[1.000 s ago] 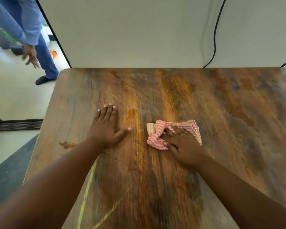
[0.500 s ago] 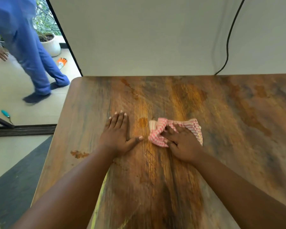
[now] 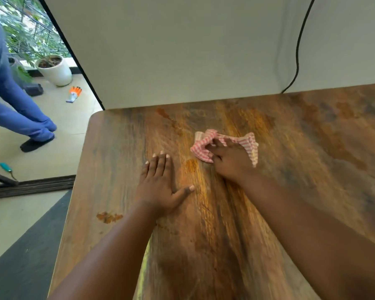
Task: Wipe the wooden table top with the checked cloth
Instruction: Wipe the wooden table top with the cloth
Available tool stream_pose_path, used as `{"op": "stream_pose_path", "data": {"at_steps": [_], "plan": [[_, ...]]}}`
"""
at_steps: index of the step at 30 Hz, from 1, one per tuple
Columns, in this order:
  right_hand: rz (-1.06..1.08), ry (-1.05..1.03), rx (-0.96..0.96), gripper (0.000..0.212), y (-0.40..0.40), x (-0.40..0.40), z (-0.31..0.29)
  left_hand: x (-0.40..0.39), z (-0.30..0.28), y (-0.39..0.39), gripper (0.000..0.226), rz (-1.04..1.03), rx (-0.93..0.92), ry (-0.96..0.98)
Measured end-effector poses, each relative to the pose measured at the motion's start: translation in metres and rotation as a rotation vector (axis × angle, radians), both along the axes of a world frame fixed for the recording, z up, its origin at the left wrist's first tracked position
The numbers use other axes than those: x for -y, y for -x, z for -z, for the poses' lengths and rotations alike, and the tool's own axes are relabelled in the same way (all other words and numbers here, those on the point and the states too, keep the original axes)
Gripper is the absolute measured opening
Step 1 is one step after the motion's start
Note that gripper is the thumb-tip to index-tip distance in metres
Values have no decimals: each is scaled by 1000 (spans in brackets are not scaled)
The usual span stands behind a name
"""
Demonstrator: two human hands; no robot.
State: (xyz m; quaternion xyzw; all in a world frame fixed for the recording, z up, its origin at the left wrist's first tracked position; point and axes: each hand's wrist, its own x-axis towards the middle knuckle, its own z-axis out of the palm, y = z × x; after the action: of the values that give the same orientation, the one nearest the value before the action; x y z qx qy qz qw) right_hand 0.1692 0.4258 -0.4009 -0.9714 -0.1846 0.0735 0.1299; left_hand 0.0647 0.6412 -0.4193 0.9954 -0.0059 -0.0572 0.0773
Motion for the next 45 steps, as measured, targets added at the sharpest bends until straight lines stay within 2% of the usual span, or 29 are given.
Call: {"op": "stream_pose_path", "data": {"at_steps": [3,8,12,15,18,22,26,30,36,40,45], "plan": [[-80,6,-23,45,18,-22,0,0,-1,0,110,8,2,6],[-202,-15,-46,44,48,17,1,-1,-4,0,108,12,-16,24],[-104,-61,0,40,22,42,-1,-2,-7,1,106,1,-25,43],[51,-71,24,40,-7,27,-1,-2,-9,-2,105,-15,-25,57],[114,-54,3,43,-23,-2,2,-2,-9,-12,104,-33,-17,56],[17,-35,-12,43,-18,-8,2,-2,-7,-28,104,-39,-6,44],[-125,-10,13,42,0,24,4,-4,-5,-34,106,-40,6,39],[-85,-49,19,40,-13,39,2,-4,-6,-34,106,-43,2,37],[72,-33,33,44,-70,16,2,-5,-5,-33,104,-38,18,43],[31,9,-5,47,-94,-22,1,-7,0,-34,104,-36,29,37],[-118,-61,-3,48,-62,-29,6,-7,2,-50,104,-46,54,39]]}}
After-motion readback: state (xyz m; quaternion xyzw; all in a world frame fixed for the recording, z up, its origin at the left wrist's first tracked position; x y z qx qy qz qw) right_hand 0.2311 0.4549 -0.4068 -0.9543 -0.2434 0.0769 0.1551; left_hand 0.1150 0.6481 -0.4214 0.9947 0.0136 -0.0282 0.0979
